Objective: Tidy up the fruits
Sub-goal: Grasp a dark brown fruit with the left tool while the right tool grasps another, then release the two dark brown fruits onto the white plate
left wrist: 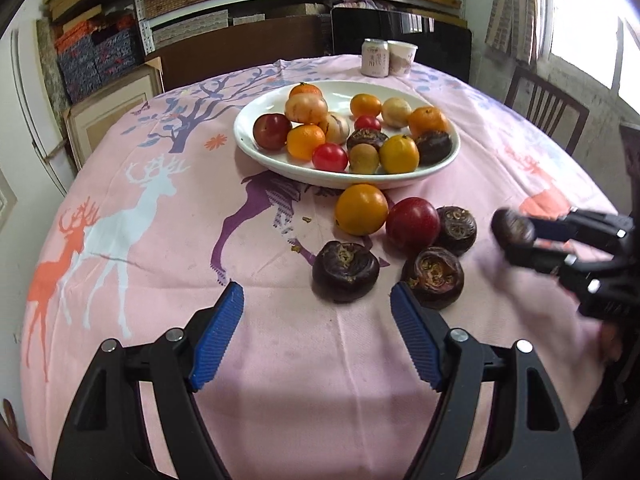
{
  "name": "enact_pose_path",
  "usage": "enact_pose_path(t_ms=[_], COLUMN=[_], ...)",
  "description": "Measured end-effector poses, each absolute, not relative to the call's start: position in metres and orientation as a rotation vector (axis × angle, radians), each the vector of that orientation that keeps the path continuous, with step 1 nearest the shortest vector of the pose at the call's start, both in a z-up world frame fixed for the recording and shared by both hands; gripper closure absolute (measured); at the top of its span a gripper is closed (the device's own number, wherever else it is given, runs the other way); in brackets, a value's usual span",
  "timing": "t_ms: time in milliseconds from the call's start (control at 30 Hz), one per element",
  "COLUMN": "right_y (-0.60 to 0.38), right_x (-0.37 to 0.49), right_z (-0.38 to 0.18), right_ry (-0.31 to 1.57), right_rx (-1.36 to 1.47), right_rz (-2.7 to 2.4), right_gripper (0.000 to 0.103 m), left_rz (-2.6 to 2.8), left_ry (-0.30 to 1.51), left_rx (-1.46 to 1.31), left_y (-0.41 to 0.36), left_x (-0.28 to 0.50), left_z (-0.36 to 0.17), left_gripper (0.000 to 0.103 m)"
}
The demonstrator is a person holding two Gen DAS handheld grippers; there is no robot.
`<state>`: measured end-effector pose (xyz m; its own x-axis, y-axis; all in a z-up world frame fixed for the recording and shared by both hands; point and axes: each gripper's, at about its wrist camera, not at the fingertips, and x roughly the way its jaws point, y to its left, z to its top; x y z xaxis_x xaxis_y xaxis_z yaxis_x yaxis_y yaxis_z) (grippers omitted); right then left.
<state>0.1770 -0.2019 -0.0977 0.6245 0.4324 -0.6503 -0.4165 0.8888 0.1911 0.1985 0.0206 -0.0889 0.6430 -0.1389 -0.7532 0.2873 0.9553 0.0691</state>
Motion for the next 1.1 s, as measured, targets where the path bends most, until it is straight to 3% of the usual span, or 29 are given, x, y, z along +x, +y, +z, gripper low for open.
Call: enact_pose_path(t_ms=[67, 200, 333, 367, 900, 1100], right_y=[-0.218, -0.227, -0.224, -0.225, -0.232, -0.236], right_x=[0.182, 0.188, 0.185, 0.186, 0.181, 0.182], right_z=[-0.098, -0.1, -0.099, -0.099, -0.095, -0.06], right_ry=[0.761, 0.778, 0.758, 0.758, 0.725, 0.627], right_rx=[0.075, 0.131, 0.105, 0.114, 0.142, 0.109], right_rz=[0.472, 0.49, 0.516, 0.519, 0.496, 0.448], right_gripper=[0.062, 0.062, 0.062, 0.062, 0.062, 0.062], left_rz=[-0.239, -0.255, -0.276, -0.289, -0.31, -0.331], left_ry=[0.846, 0.89, 0.921, 0.925, 0.811, 0.72], left_rx=[0.214, 0.246, 0.238, 0.226, 0.096, 0.019], left_y=[0.014, 0.002, -0.002, -0.002, 0.019, 0.029], left_x=[0.205, 0.221, 0.23, 0.232, 0.198, 0.202], left_z=[-0.091, -0.101, -0.108, -0.108, -0.072, -0.033], left_gripper=[0.03, 0.045, 0.052, 0.062, 0.062, 0.062])
